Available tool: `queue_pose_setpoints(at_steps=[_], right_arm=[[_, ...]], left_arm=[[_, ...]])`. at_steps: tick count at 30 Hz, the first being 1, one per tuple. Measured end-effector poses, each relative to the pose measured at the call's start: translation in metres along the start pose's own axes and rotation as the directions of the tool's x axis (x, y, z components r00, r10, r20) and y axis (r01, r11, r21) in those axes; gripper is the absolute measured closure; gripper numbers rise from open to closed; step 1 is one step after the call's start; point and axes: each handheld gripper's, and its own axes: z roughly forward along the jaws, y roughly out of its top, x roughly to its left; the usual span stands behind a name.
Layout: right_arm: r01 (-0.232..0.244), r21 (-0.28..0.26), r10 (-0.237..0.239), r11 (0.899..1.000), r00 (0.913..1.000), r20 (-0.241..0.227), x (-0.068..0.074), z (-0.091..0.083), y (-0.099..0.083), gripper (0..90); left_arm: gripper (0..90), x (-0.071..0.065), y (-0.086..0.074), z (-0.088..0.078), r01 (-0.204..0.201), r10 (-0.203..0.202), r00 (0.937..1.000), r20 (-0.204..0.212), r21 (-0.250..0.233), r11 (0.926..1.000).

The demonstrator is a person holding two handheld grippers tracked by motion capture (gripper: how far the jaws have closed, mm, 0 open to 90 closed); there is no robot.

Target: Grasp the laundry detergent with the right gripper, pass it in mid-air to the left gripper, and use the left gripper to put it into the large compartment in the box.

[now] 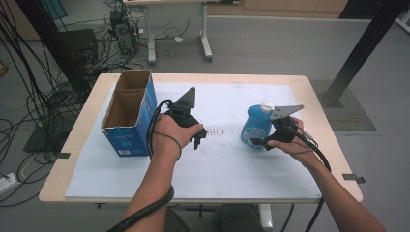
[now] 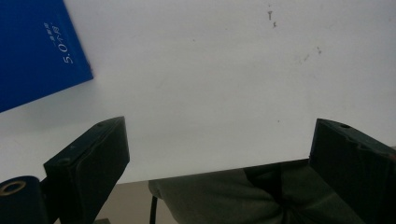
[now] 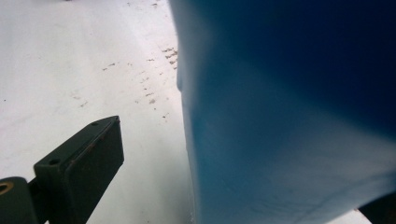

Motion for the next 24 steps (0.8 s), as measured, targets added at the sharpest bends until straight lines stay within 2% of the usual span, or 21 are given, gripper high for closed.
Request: queue_pose_setpoints(at_steps=[8,16,24], right_arm=[[0.001,-0.001,-0.001,1.000,1.0000,-0.001,0.0000,0.0002,0.0000,2.4],[0.000,-0.001,0.000,1.000,1.0000,0.001,-0.0003,-0.0005,0.0007,2.3],[0.003,-0.001,-0.003,1.000,1.0000,0.000,-0.0001,-0.0007,0.0016,2.3]], left_arm=[[5.5,-0.0018,0.0000,0.0021,0.005,-0.005,1.0000,0.002,-0.002,1.0000],[5.5,-0.0036,-0.0001,0.0008,-0.015,0.015,0.9999,-0.007,0.007,0.9999],[5.5,-0.0041,0.0001,-0.0005,-0.012,0.012,0.9999,-0.004,0.001,0.9999]])
